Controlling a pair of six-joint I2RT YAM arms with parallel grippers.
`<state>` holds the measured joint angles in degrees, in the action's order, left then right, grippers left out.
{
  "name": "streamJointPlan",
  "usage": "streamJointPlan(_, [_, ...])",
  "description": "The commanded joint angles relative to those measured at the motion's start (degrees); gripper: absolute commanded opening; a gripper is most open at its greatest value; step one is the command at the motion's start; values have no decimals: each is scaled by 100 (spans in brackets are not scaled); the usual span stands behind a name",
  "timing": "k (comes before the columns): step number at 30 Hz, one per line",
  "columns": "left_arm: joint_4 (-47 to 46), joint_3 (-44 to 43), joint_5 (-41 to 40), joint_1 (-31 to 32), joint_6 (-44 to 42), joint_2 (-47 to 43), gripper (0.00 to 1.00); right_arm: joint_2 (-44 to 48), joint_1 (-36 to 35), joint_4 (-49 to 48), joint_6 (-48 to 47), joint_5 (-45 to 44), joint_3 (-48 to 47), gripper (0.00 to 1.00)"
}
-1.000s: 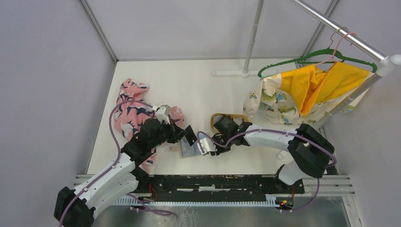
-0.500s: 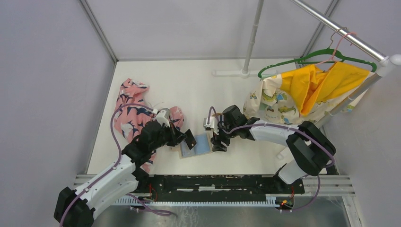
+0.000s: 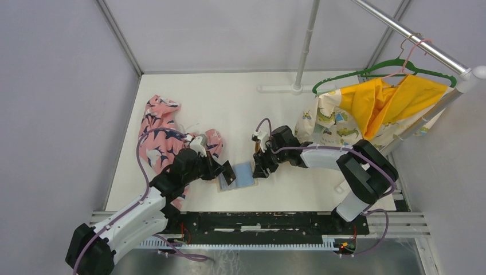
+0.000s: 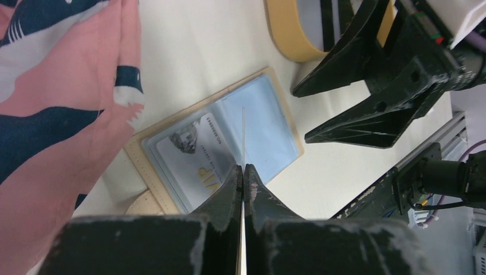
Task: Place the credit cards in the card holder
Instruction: Insert the credit card into the card holder.
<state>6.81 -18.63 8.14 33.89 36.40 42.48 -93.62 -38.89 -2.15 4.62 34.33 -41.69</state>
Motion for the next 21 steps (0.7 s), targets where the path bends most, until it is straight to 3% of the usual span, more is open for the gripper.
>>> streamJointPlan(1, [-330, 59, 6, 9, 148, 158, 2, -186, 3, -288, 578, -145, -26, 63])
streamJointPlan(21, [-502, 162, -149, -27, 336, 696, 2, -262, -2, -66, 238, -416, -155, 63])
